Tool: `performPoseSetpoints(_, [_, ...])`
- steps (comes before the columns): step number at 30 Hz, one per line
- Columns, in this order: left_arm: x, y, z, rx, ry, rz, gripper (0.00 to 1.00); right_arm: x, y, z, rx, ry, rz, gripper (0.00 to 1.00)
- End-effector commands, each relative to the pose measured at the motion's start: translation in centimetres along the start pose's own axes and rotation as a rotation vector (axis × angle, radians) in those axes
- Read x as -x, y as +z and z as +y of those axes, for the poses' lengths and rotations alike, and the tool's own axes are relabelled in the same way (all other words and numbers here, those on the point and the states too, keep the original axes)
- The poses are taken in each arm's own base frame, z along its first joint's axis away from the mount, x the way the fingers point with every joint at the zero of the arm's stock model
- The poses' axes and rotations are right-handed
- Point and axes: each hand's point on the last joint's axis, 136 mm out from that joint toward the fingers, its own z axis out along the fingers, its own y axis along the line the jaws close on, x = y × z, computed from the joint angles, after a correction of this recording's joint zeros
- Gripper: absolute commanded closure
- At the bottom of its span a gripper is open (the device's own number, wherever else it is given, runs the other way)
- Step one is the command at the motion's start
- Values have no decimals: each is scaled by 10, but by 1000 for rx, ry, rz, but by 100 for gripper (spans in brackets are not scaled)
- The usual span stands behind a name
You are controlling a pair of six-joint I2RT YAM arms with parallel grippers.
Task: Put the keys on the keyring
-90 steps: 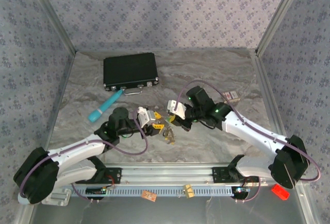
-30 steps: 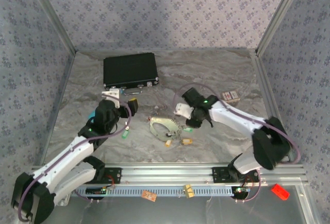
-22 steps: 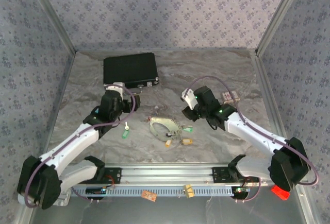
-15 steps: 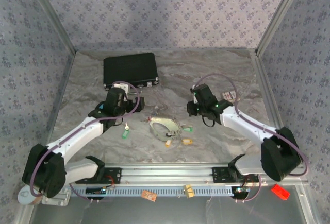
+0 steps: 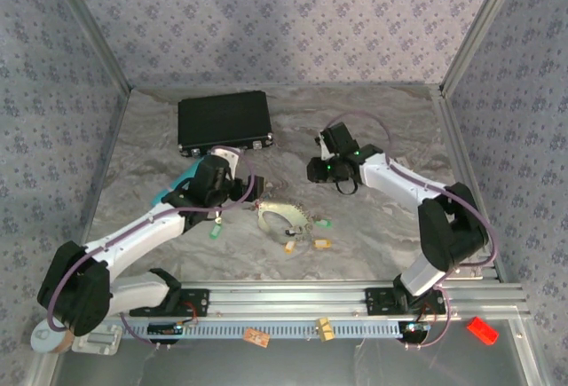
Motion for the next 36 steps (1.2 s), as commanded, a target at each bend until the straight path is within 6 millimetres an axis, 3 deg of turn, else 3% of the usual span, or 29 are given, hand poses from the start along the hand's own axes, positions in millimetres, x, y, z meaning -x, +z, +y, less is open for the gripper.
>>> performPoseSetpoints(1, [11, 1, 3, 17, 4, -60, 1, 21, -4, 16, 71, -368, -97, 72])
performPoseSetpoints(6, [17, 5, 16, 41, -27, -104, 1, 36, -10, 20, 189, -713, -283, 71])
performPoseSetpoints(9, [20, 8, 22, 36, -47, -127, 1, 9, 4, 24, 254, -1045, -193, 70])
performPoseSetpoints(12, [24, 9, 17, 3, -46, -152, 1, -4, 16, 13, 231, -1240, -41, 70])
performPoseSetpoints(13, [23, 9, 17, 0, -39, -155, 1, -11, 18, 10, 238, -1261, 7, 70])
performPoseSetpoints(14, [24, 9, 17, -2, -29, -161, 1, -5, 17, 11, 233, -1306, 25, 70])
performPoseSetpoints(19, [27, 5, 19, 10, 20, -185, 1, -35, 29, 16, 277, -1478, 152, 70])
performPoseSetpoints(29, [29, -2, 19, -2, 46, -245, 0, -71, 37, 30, 327, -1587, 258, 74])
performPoseSetpoints(36, [25, -2, 20, -3, 48, -238, 0, -80, 39, 14, 255, -1623, 336, 70])
